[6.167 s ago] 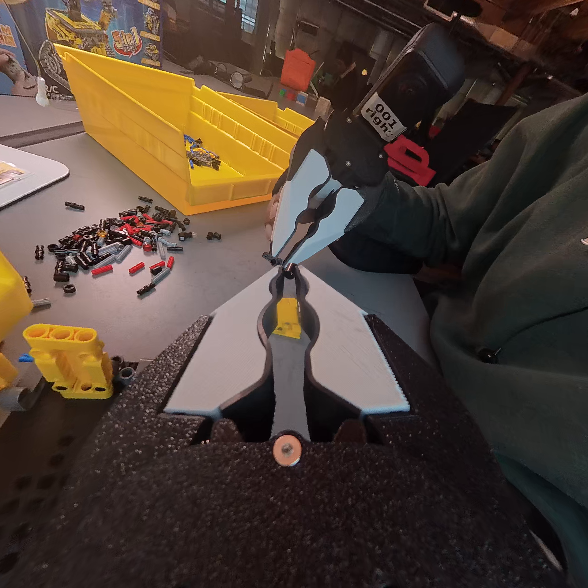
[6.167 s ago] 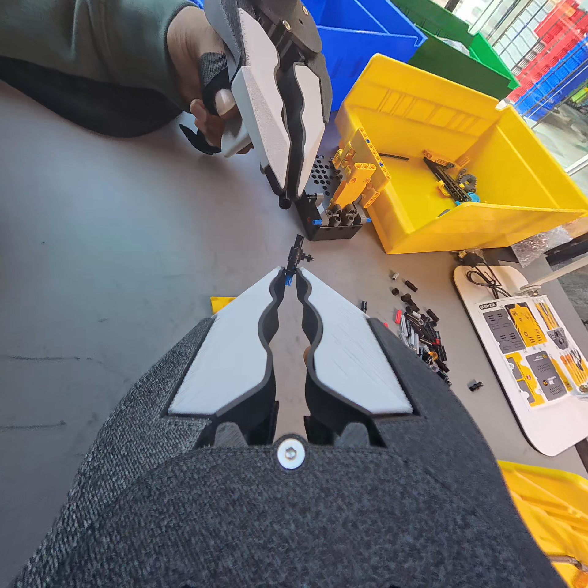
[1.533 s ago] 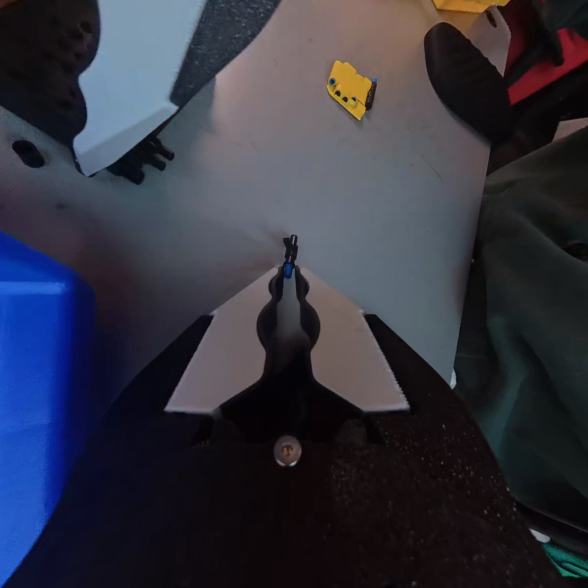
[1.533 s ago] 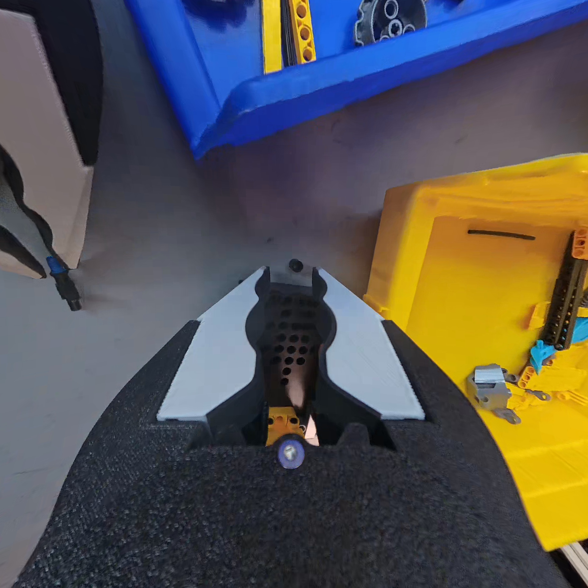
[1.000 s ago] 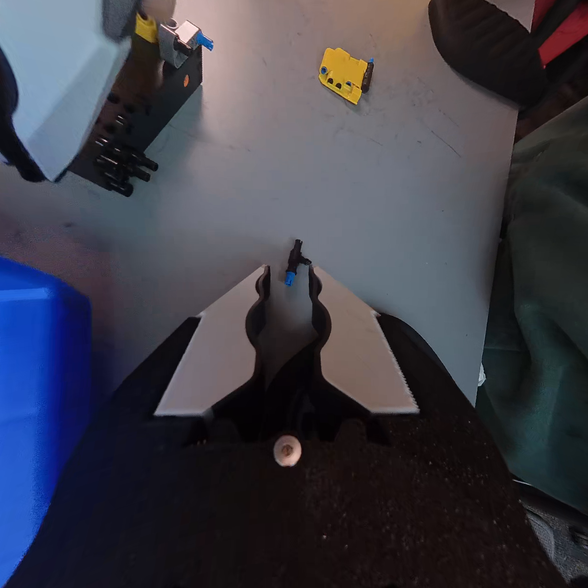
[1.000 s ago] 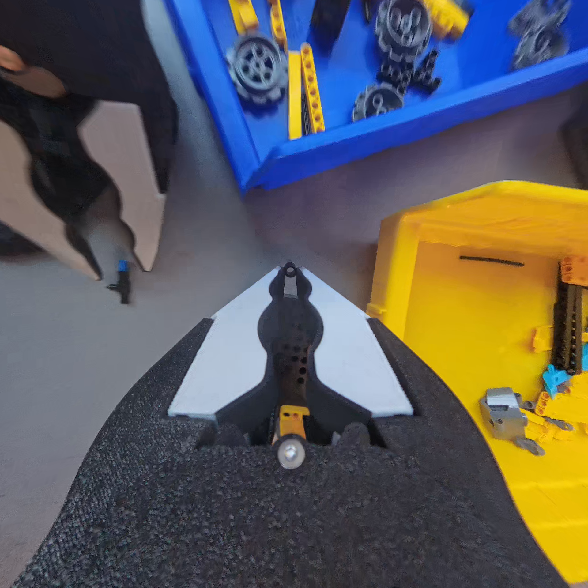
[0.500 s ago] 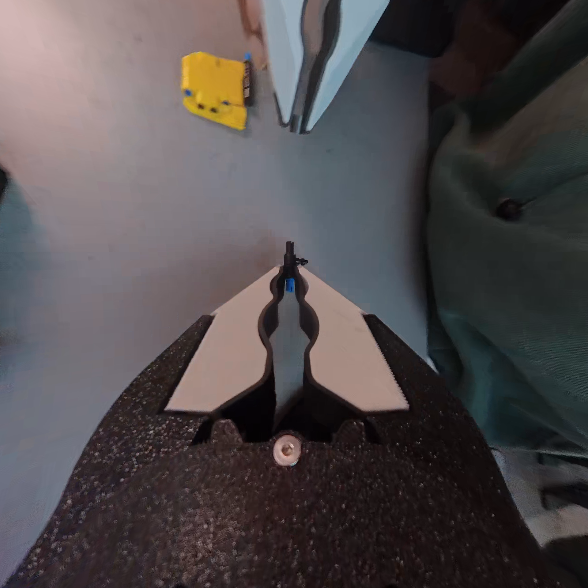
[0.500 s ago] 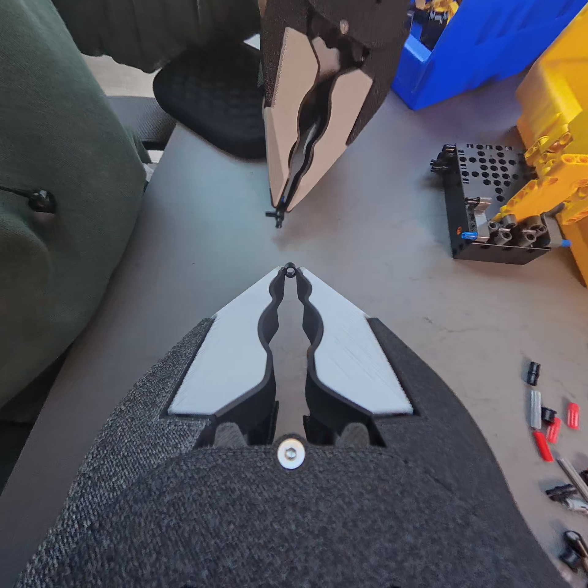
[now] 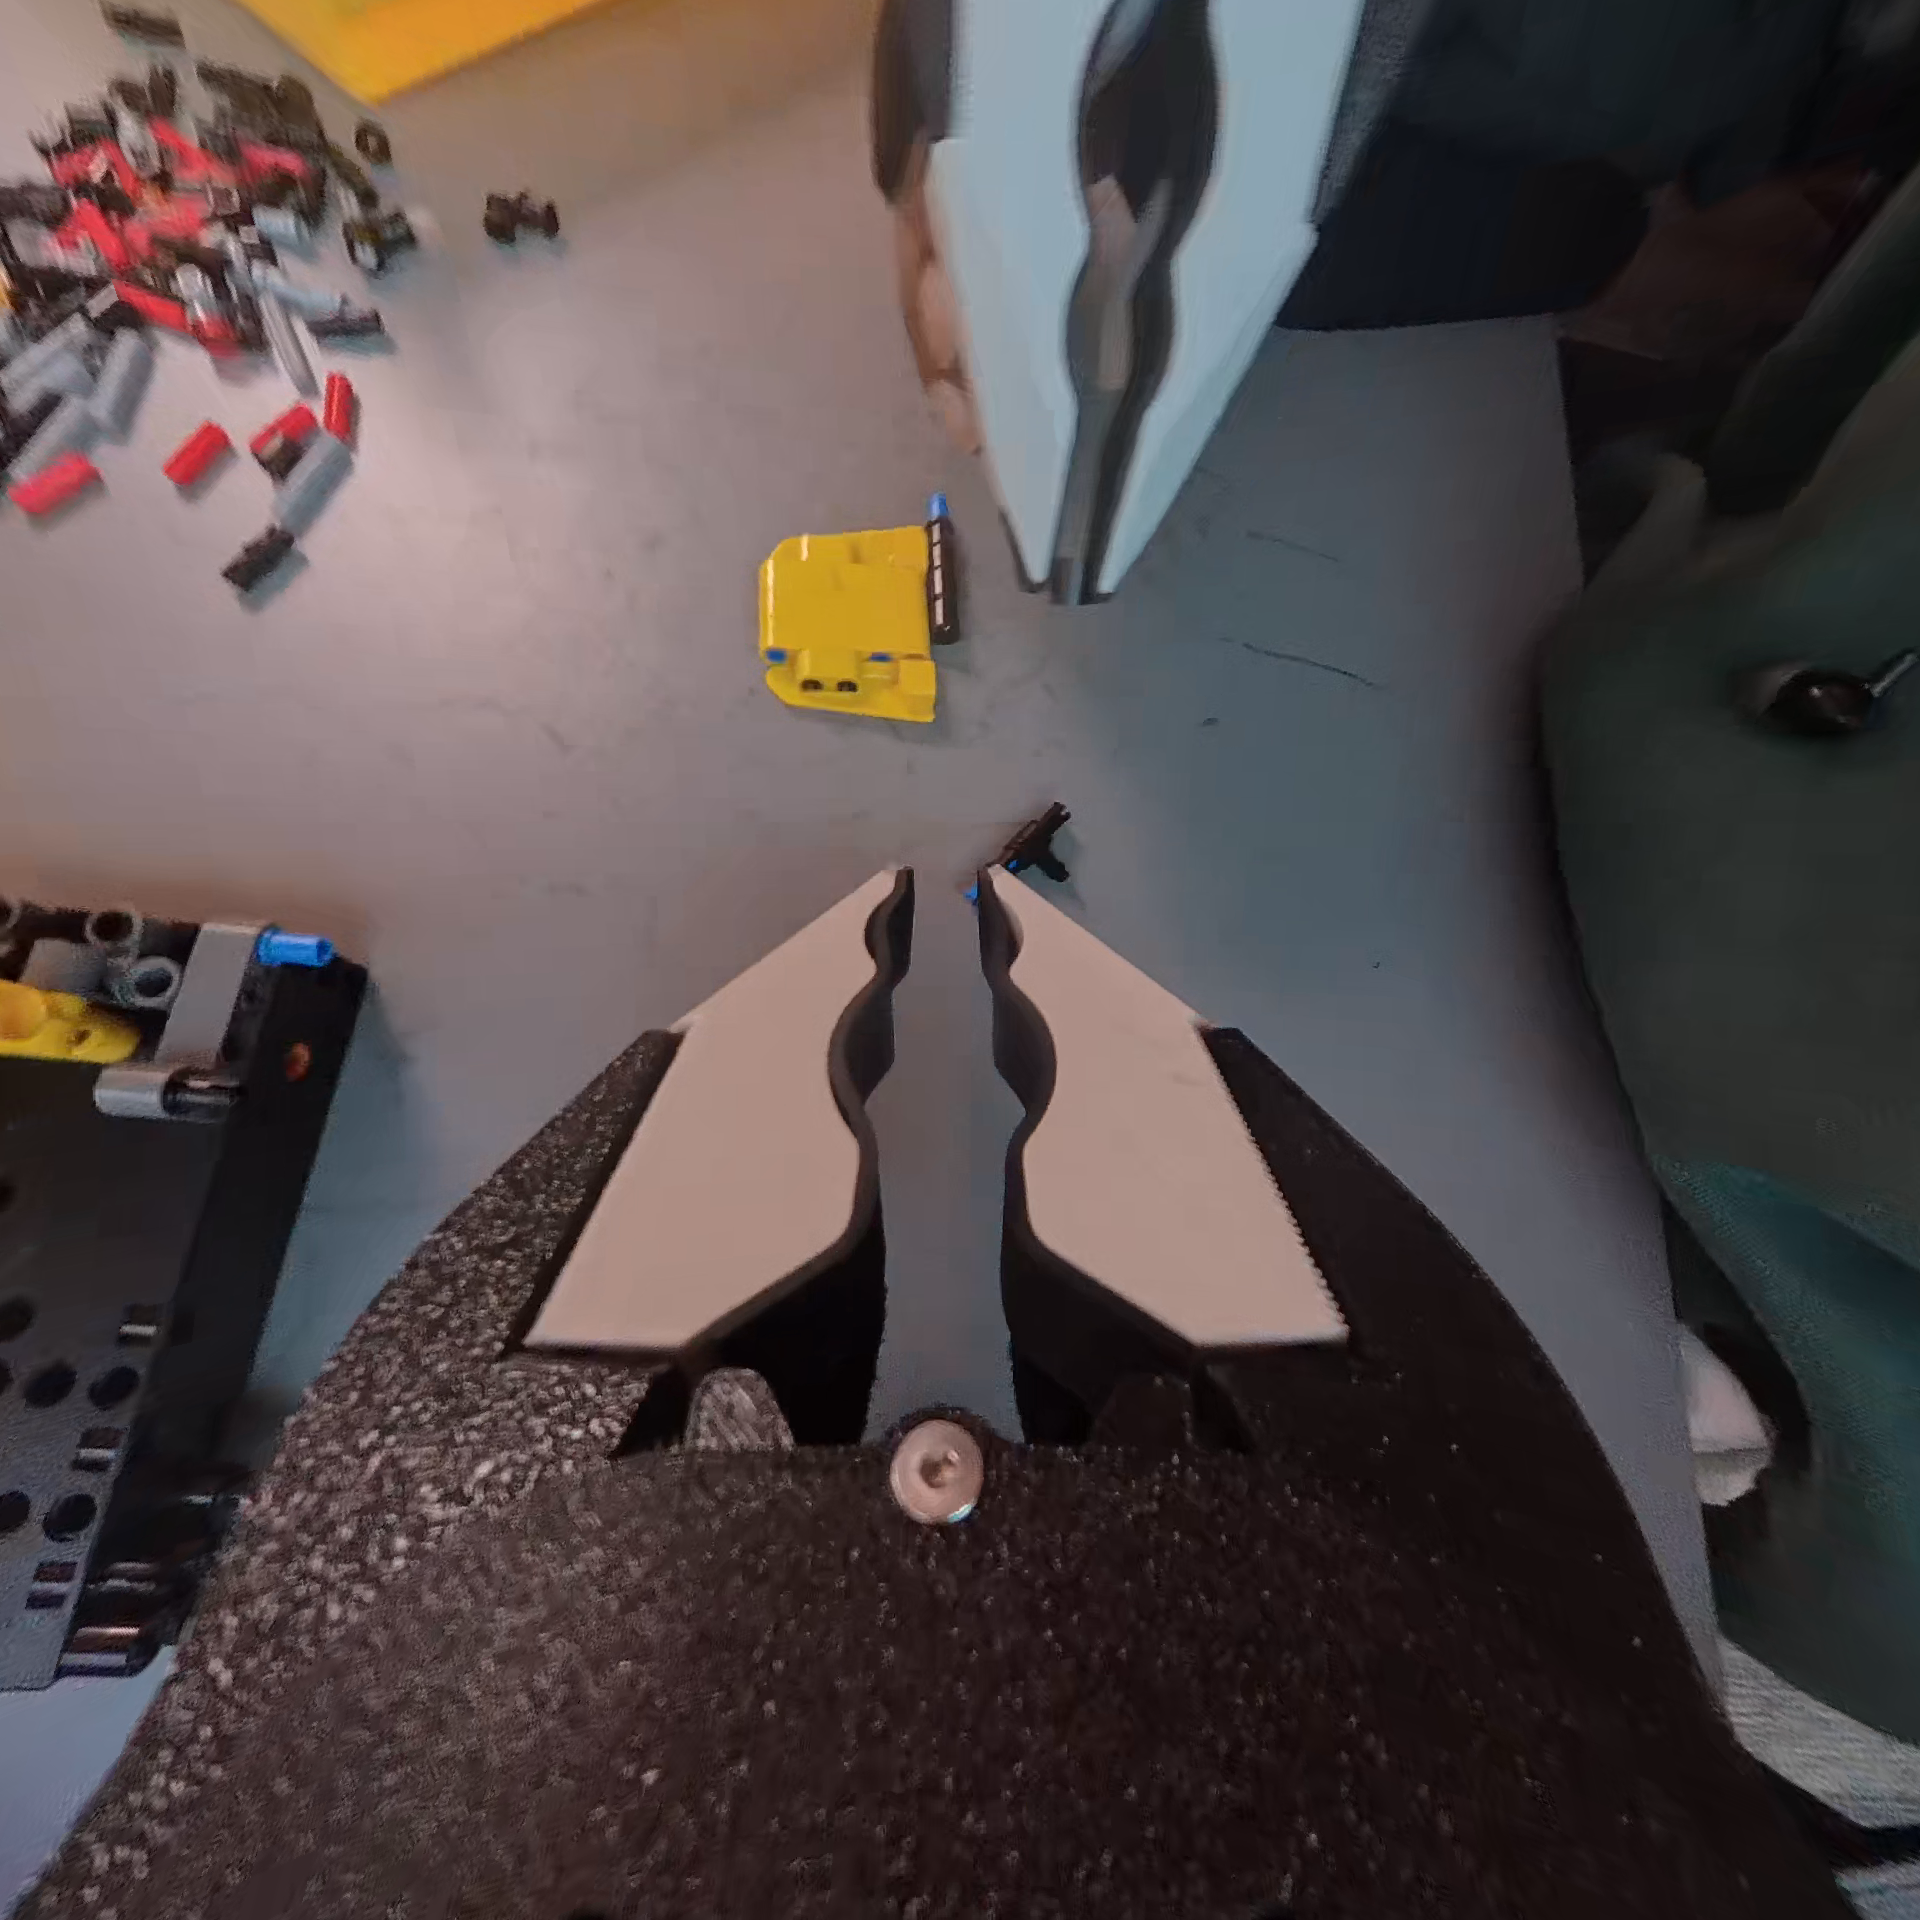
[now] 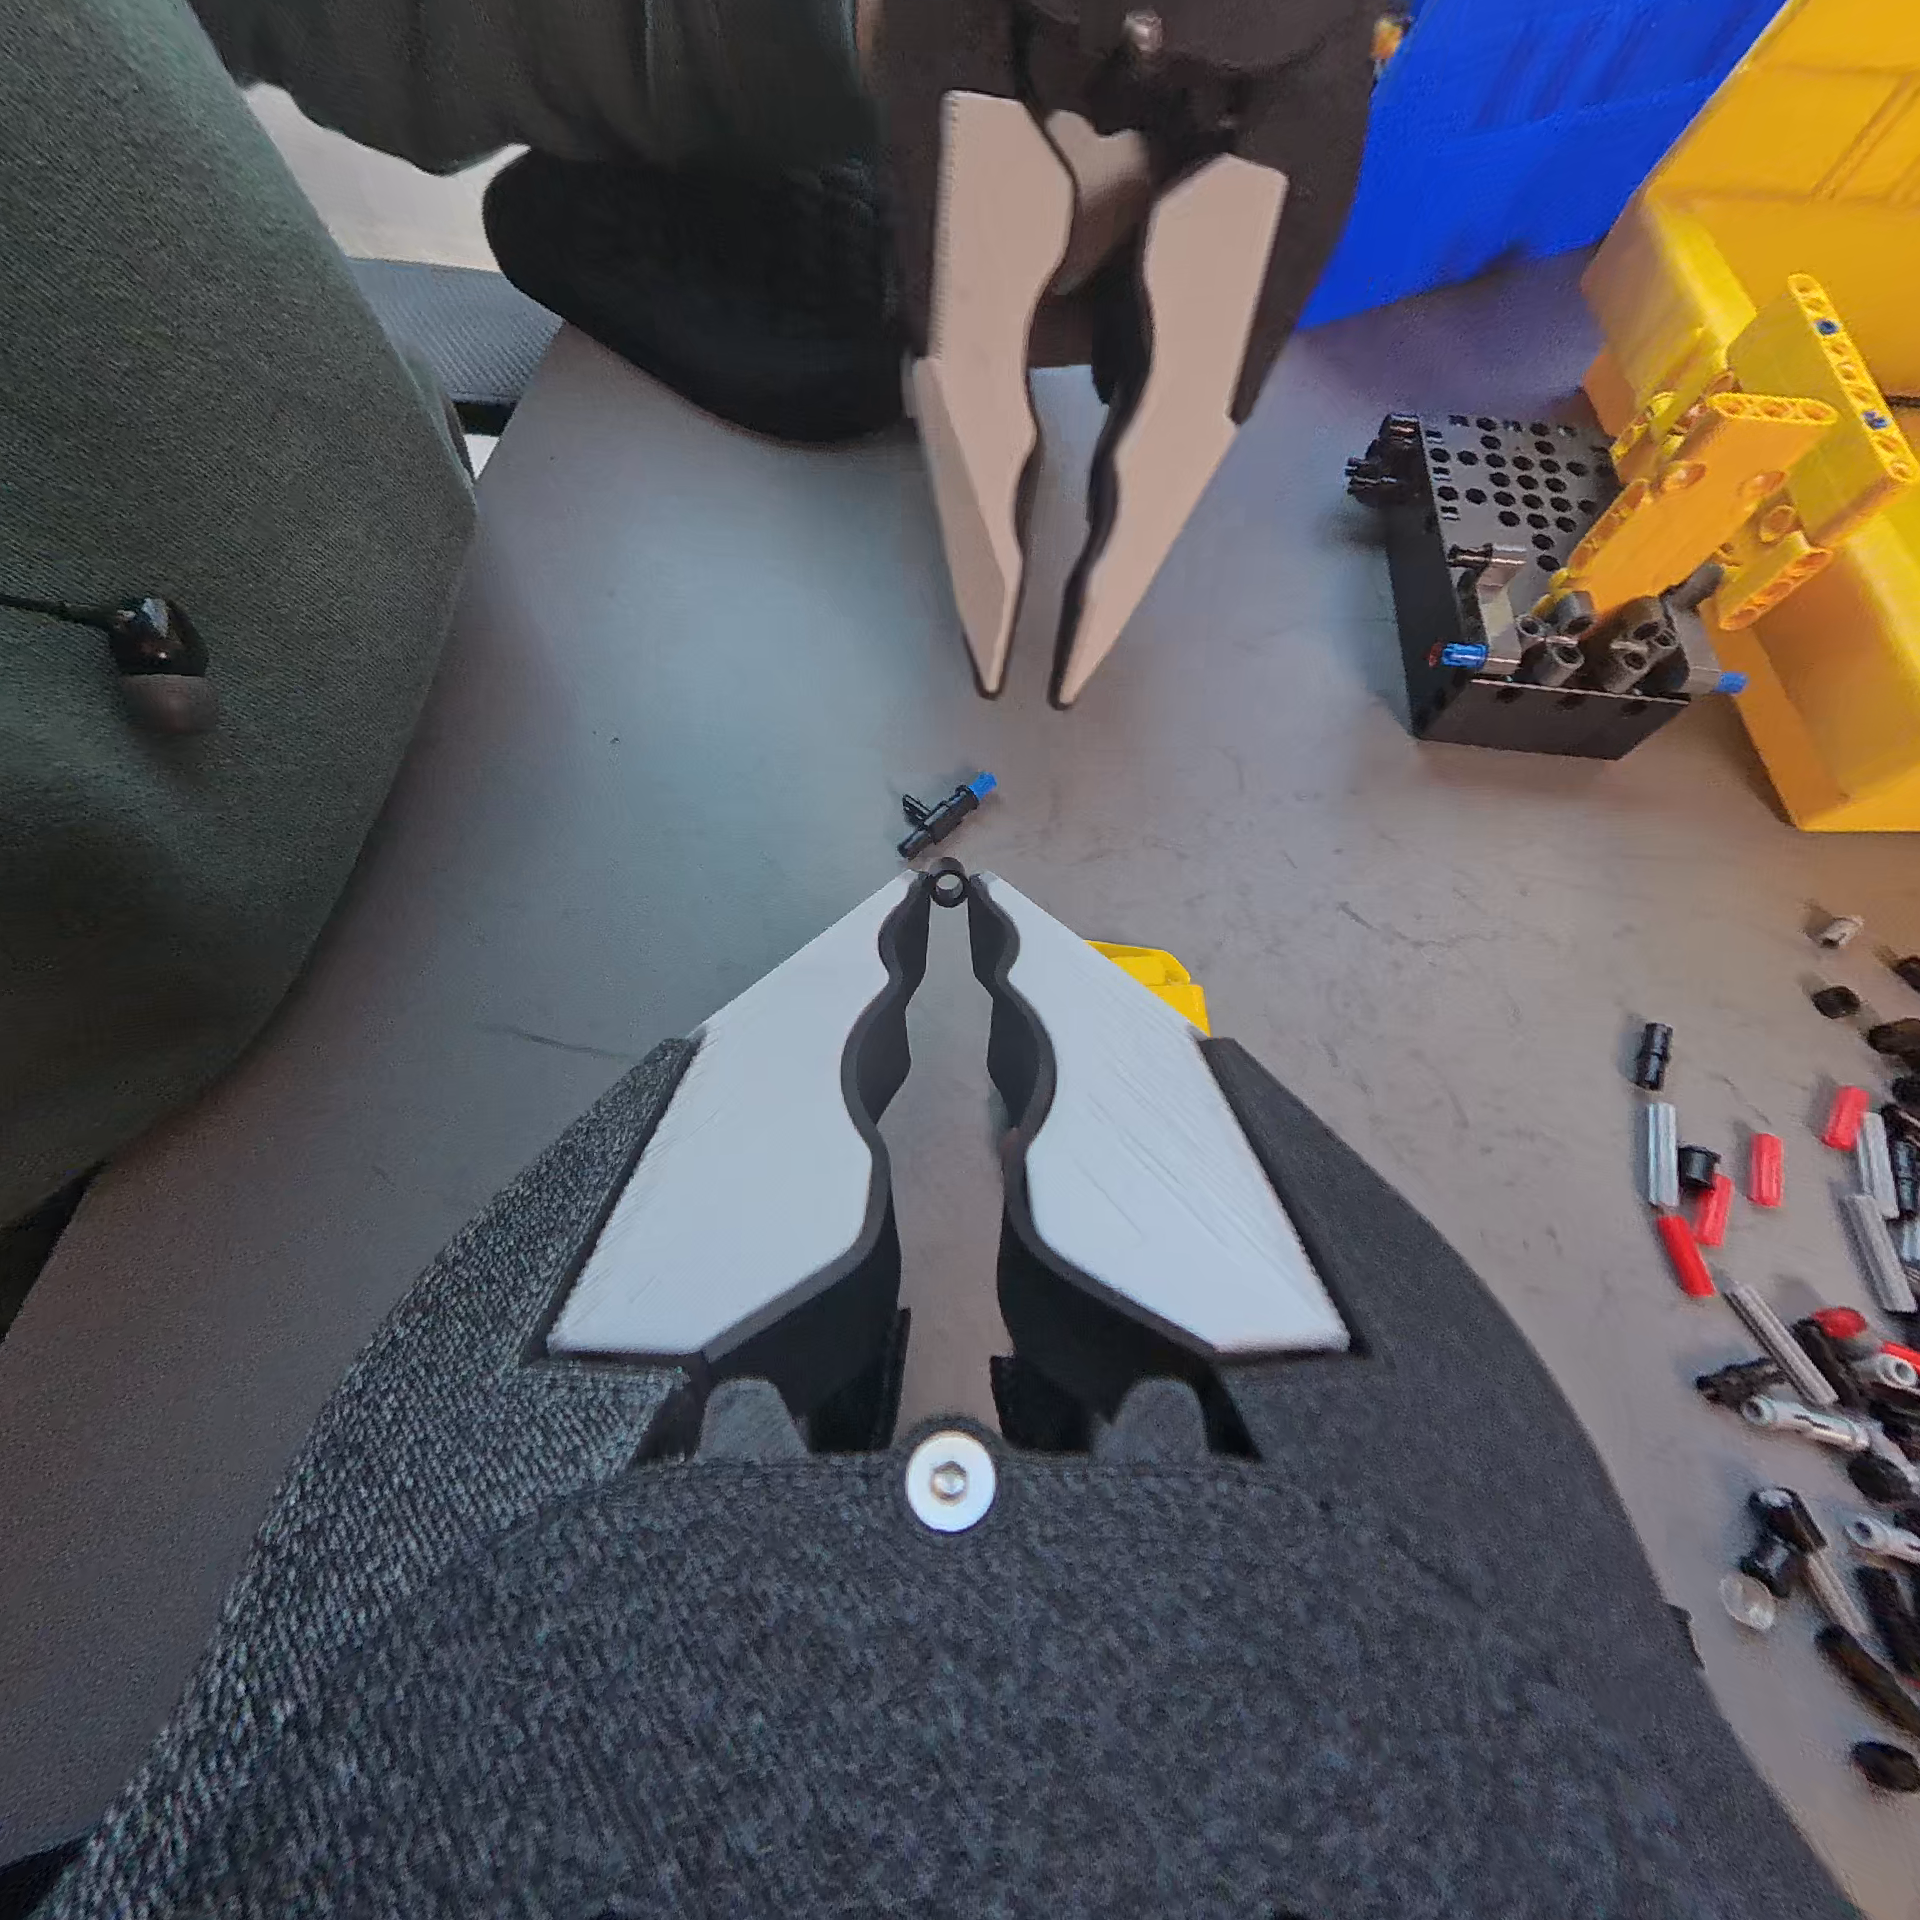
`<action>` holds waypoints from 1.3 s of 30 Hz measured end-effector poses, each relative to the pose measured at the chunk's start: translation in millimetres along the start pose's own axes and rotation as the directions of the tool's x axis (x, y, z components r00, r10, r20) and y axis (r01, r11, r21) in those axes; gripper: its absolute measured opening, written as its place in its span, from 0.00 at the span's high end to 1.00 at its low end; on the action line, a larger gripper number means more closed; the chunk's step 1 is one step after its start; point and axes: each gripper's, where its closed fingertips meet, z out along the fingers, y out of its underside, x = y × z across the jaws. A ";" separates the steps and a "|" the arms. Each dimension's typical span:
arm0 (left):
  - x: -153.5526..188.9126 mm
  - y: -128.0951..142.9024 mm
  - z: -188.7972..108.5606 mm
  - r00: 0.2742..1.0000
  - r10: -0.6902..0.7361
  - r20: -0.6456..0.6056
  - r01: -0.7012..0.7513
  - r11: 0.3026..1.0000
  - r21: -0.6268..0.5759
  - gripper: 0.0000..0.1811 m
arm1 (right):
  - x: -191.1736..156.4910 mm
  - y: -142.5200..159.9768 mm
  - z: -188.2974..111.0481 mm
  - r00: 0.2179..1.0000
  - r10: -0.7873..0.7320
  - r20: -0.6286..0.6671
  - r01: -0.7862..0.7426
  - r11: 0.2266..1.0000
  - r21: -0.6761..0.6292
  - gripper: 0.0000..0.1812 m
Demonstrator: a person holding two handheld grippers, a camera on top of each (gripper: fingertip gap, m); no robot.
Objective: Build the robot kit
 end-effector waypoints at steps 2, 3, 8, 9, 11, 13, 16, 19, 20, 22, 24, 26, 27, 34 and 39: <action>13.0 -3.6 1.6 0.989 0.142 0.041 -0.143 0.989 0.023 0.95 | 3.3 1.6 -2.0 1.000 0.005 -0.012 -0.005 1.000 0.004 0.96; 16.8 -3.1 4.4 0.975 0.212 0.064 -0.213 0.977 0.011 0.95 | 4.3 1.9 -2.5 1.000 0.005 -0.017 -0.005 1.000 0.003 0.96; 27.0 5.3 22.5 0.911 0.413 0.007 -0.410 0.906 -0.106 0.91 | 6.6 2.0 -4.9 0.999 0.018 -0.031 -0.018 1.000 0.014 0.96; 25.9 9.2 26.1 0.905 0.425 -0.017 -0.423 0.896 -0.137 0.90 | 7.6 2.3 -6.0 0.999 0.025 -0.035 -0.024 1.000 0.018 0.96; 23.5 11.3 30.5 0.897 0.440 -0.048 -0.442 0.882 -0.162 0.89 | 9.7 2.2 -8.6 0.998 0.038 -0.041 -0.037 0.999 0.031 0.96; 25.3 13.3 31.4 0.906 0.407 -0.115 -0.422 0.890 -0.175 0.92 | 11.7 2.0 -11.3 0.998 0.052 -0.047 -0.050 0.998 0.044 0.96; 25.0 13.6 31.8 0.926 0.327 -0.186 -0.360 0.914 -0.185 0.93 | 14.7 2.2 -14.4 0.996 0.063 -0.057 -0.059 0.997 0.054 0.96; 22.1 12.9 30.8 0.942 0.257 -0.216 -0.297 0.938 -0.178 0.97 | 16.1 2.9 -15.5 0.996 0.068 -0.062 -0.065 0.996 0.054 0.96; 20.8 12.5 29.8 0.947 0.233 -0.220 -0.274 0.945 -0.177 0.96 | 16.1 3.1 -15.5 0.996 0.067 -0.063 -0.064 0.997 0.053 0.96; 18.3 9.6 25.4 0.952 0.229 -0.205 -0.264 0.951 -0.160 0.93 | 15.8 3.2 -15.6 0.996 0.064 -0.065 -0.061 0.997 0.052 0.96; 19.5 7.0 19.4 0.947 0.259 -0.188 -0.288 0.947 -0.143 0.91 | 15.9 2.9 -15.8 0.996 0.064 -0.065 -0.061 0.997 0.054 0.96; 24.2 7.3 16.0 0.938 0.300 -0.176 -0.325 0.936 -0.137 0.91 | 15.8 3.0 -15.4 0.996 0.067 -0.063 -0.064 0.996 0.054 0.96; 26.7 7.6 16.1 0.933 0.320 -0.167 -0.343 0.930 -0.134 0.91 | 15.7 3.3 -15.0 0.996 0.067 -0.061 -0.064 0.996 0.054 0.96; 26.4 20.5 23.0 0.930 0.343 -0.133 -0.363 0.914 -0.180 0.93 | 15.1 4.6 -13.3 0.996 0.067 -0.061 -0.065 0.997 0.047 0.96; 27.0 20.0 23.1 0.958 0.234 -0.166 -0.262 0.949 -0.174 0.93 | 16.0 7.1 -12.6 0.995 0.074 -0.060 -0.071 0.997 0.041 0.96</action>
